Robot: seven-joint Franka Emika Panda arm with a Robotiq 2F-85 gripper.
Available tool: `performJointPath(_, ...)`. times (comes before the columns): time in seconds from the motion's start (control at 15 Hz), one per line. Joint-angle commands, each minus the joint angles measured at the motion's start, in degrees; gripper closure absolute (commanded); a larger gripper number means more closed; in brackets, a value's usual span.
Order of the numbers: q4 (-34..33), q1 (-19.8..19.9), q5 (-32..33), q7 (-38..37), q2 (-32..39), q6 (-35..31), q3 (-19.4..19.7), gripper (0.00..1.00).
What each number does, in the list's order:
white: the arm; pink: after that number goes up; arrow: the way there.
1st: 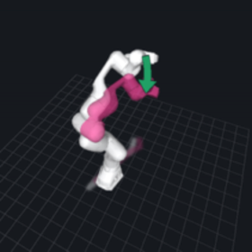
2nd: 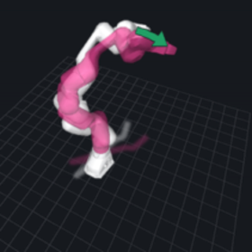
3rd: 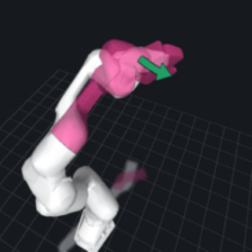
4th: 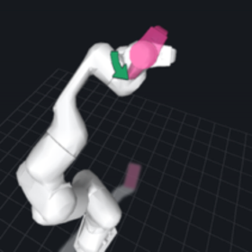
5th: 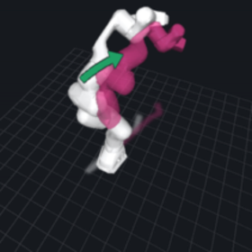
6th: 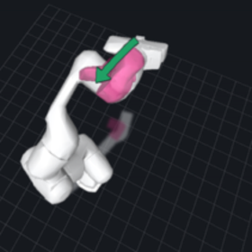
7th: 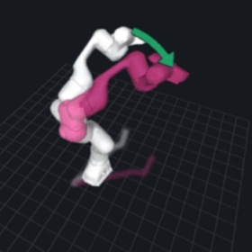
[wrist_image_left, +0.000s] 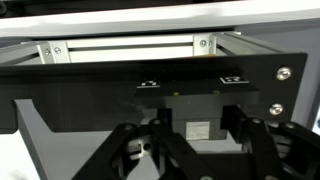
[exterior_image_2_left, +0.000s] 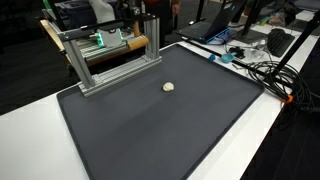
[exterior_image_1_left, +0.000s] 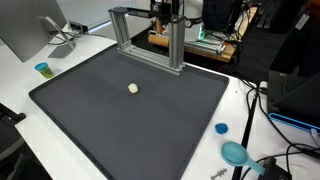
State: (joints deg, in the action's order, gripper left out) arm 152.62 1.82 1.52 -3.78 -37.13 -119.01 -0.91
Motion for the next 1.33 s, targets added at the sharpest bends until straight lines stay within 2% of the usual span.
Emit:
performJointPath(0.0, -0.6, 0.5, 0.2, -0.4, -1.1, 2.0, 0.4, 0.68)
performJointPath(0.07, -1.0, 0.6, 0.1, -0.9, -0.8, 2.0, 0.2, 0.73)
performJointPath(0.2, -1.2, 1.0, 0.5, -2.1, -0.1, 1.6, -0.2, 0.73)
performJointPath(0.53, -3.0, -0.4, -0.8, 1.5, 1.9, 4.5, 1.4, 0.73)
performJointPath(0.6, -3.6, -0.4, -0.4, 2.4, 2.4, 5.6, 1.5, 0.23)
performJointPath(0.67, -4.0, -0.8, -0.7, 3.6, 2.7, 6.5, 1.9, 0.70)
performJointPath(0.8, -4.9, -0.9, -0.9, 5.0, 3.4, 7.3, 2.3, 0.68)
performJointPath(0.87, -5.3, -1.1, -1.2, 5.6, 3.8, 7.5, 2.6, 0.73)
performJointPath(1.0, -5.6, -1.1, -1.7, 6.0, 4.5, 7.2, 2.9, 0.75)
performJointPath(1.07, -5.7, -1.1, -2.2, 5.9, 4.7, 6.9, 3.0, 0.79)
performJointPath(1.27, -5.8, -0.5, -4.0, 2.1, 5.6, 2.6, 2.7, 0.79)
